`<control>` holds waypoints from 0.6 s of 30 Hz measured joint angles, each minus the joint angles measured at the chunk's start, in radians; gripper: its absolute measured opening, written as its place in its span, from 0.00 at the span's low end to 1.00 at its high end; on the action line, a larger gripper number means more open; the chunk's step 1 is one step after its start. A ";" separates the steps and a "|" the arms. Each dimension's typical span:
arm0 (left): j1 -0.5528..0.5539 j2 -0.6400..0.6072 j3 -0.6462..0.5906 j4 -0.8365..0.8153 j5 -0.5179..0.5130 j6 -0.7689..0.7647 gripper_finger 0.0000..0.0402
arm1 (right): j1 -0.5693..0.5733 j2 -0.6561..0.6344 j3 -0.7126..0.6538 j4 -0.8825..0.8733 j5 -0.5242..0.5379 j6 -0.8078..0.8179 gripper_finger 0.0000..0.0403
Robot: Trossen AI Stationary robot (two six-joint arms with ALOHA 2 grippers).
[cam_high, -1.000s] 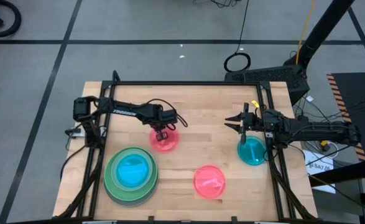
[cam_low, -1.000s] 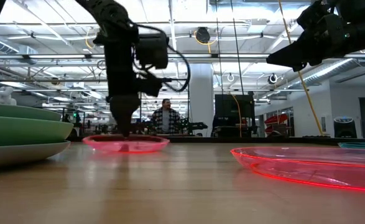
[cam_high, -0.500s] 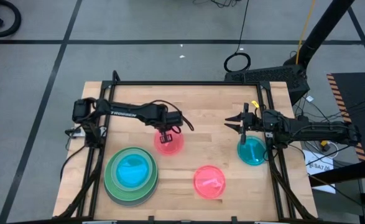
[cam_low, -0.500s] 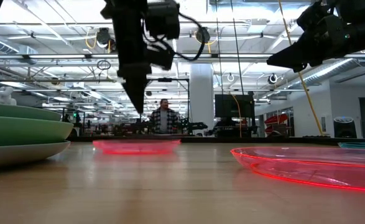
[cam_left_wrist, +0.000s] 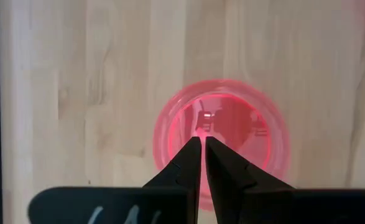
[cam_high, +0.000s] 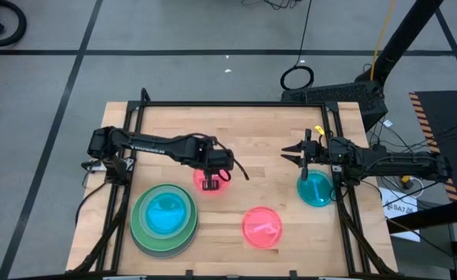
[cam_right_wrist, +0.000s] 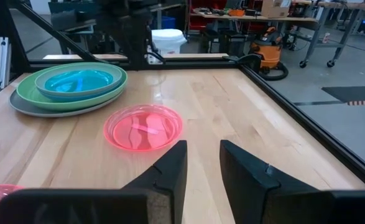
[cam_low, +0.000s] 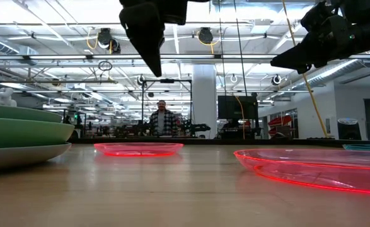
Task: Stack plastic plates
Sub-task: Stack the top pink plate on the transparent blue plate
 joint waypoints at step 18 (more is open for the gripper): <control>-0.027 -0.273 -0.481 0.403 -0.044 -0.153 0.08 | 0.000 0.012 0.000 -0.014 0.000 0.007 0.22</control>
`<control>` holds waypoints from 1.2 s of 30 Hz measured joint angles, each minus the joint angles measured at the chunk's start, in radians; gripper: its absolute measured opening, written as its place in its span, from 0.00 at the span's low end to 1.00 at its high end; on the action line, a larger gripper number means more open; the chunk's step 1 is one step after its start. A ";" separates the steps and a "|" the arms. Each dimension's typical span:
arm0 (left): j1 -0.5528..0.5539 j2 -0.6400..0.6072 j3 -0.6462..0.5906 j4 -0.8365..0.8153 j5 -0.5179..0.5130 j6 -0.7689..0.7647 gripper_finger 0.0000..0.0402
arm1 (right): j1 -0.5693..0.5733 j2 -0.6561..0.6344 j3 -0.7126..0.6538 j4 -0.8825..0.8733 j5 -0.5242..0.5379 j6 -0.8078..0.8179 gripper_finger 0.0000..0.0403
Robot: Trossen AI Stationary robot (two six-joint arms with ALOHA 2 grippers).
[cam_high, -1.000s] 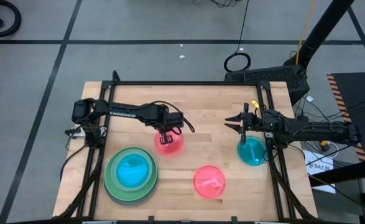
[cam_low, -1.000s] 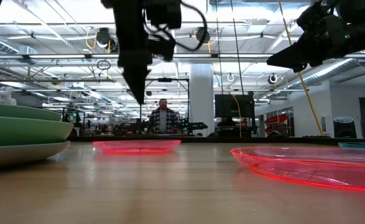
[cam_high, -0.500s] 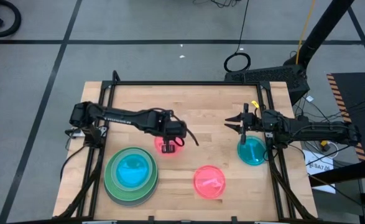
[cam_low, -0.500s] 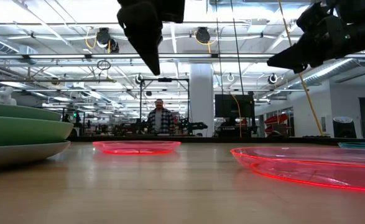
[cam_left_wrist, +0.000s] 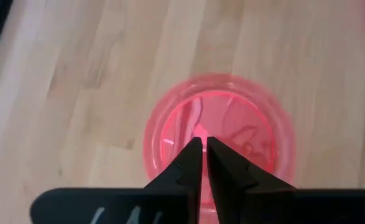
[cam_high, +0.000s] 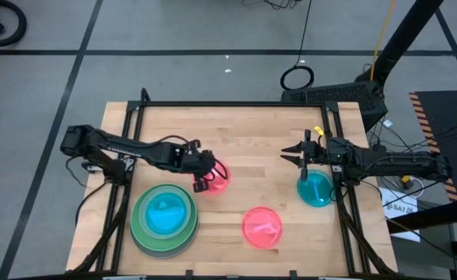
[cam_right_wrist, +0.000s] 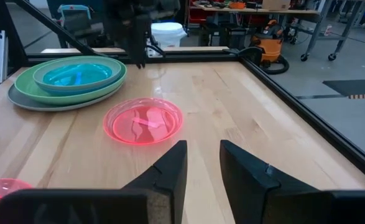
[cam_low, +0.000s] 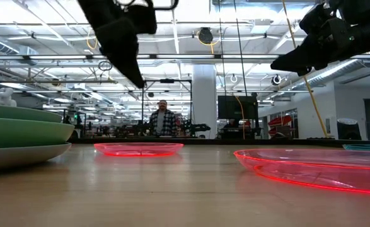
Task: Stack plastic plates
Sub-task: Stack the top pink plate on the transparent blue plate
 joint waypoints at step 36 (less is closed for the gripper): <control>0.050 -0.005 -0.105 0.016 -0.070 -0.215 0.08 | 0.000 0.011 0.000 0.004 0.027 -0.008 0.22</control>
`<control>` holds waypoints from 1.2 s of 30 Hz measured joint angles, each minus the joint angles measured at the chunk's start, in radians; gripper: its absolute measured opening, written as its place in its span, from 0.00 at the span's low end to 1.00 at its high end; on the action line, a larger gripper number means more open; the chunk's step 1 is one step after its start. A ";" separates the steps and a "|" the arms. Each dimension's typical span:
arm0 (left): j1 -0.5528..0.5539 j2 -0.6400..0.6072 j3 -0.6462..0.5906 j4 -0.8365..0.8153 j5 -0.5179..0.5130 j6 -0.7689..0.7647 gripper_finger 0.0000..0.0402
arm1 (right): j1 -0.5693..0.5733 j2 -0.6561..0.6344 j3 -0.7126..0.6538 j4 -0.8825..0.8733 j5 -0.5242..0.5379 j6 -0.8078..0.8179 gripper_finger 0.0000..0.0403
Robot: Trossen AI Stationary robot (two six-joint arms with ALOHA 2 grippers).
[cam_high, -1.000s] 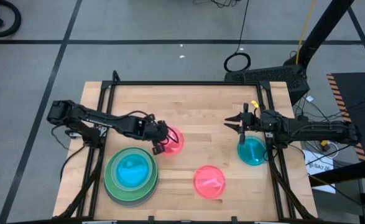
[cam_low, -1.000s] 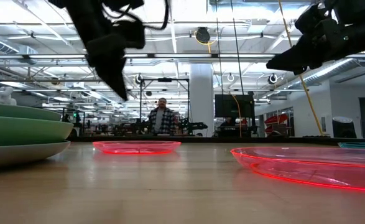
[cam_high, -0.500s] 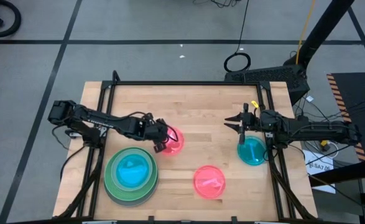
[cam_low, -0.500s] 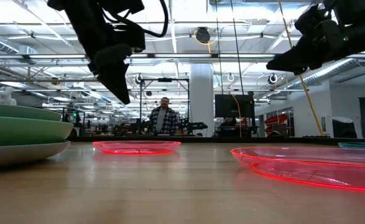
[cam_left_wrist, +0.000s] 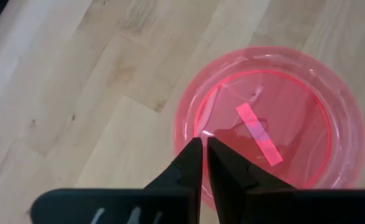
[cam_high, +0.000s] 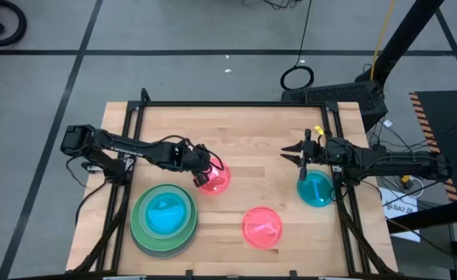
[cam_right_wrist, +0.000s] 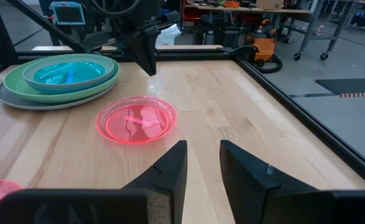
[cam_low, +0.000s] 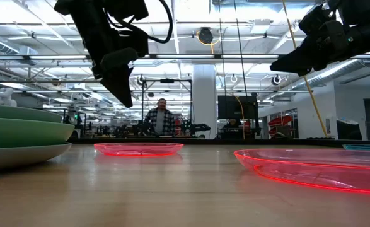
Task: Stack plastic plates
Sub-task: Stack the top pink plate on the transparent blue plate
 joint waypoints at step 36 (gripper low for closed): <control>0.024 0.002 -0.293 0.388 -0.065 0.100 0.45 | 0.000 0.000 0.000 -0.002 0.000 -0.003 0.22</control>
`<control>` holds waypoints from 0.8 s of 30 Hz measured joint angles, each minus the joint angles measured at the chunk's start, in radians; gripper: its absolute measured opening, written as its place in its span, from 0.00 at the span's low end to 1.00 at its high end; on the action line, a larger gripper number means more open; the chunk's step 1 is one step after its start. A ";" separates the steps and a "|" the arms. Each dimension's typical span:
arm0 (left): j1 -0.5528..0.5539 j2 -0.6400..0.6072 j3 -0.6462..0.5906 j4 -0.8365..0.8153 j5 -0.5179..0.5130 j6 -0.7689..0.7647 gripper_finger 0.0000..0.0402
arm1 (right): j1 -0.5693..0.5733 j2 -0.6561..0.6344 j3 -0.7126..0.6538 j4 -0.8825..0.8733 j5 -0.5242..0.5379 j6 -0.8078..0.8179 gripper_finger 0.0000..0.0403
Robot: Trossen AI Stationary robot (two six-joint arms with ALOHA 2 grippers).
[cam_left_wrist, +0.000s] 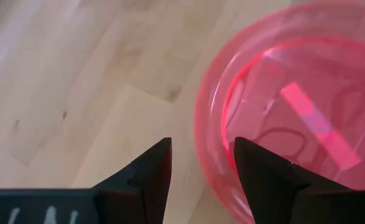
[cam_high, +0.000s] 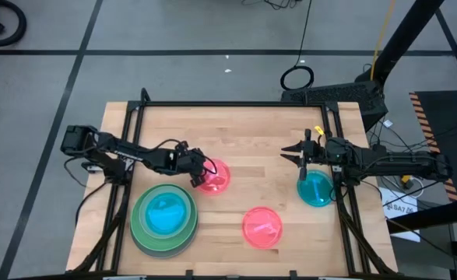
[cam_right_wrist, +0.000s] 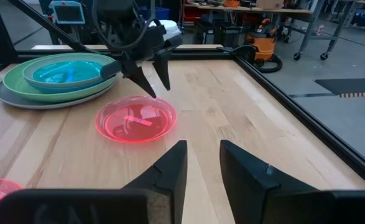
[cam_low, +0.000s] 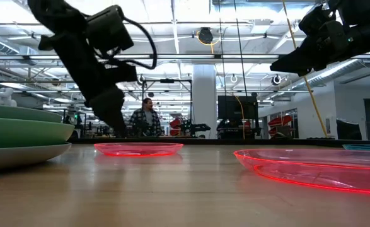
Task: Stack plastic plates
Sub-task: Stack the top pink plate on the transparent blue plate
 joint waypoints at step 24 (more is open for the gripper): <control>0.019 0.000 -0.130 0.239 0.011 -0.018 0.45 | 0.000 0.000 0.000 0.000 0.000 0.000 0.22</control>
